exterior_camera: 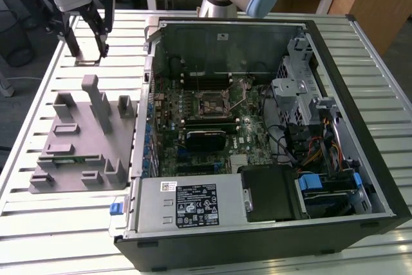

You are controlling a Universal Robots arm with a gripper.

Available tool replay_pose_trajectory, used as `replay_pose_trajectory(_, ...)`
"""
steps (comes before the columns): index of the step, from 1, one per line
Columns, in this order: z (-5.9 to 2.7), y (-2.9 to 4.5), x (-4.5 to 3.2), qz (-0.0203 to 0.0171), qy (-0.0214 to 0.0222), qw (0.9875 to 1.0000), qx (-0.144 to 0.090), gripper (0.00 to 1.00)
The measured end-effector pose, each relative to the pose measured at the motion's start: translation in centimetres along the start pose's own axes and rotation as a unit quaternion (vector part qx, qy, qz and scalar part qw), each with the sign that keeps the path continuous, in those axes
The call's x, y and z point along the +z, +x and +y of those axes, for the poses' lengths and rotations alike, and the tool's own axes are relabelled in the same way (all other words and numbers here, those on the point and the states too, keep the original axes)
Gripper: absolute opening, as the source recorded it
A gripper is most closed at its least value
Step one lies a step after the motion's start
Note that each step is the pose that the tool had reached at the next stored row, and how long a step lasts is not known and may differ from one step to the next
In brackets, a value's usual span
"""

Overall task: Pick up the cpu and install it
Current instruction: 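Pick up the cpu and move it towards the insertion slot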

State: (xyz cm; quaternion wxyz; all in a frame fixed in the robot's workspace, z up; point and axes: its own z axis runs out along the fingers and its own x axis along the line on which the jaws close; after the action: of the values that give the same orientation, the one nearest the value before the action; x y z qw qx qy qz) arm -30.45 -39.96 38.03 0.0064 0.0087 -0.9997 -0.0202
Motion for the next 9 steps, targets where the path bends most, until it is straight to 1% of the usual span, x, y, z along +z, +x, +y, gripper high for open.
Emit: replay_pose_trajectory(9,-0.01,-0.64,-0.01,0.0000,0.0000,1.0000,0.000,0.54)
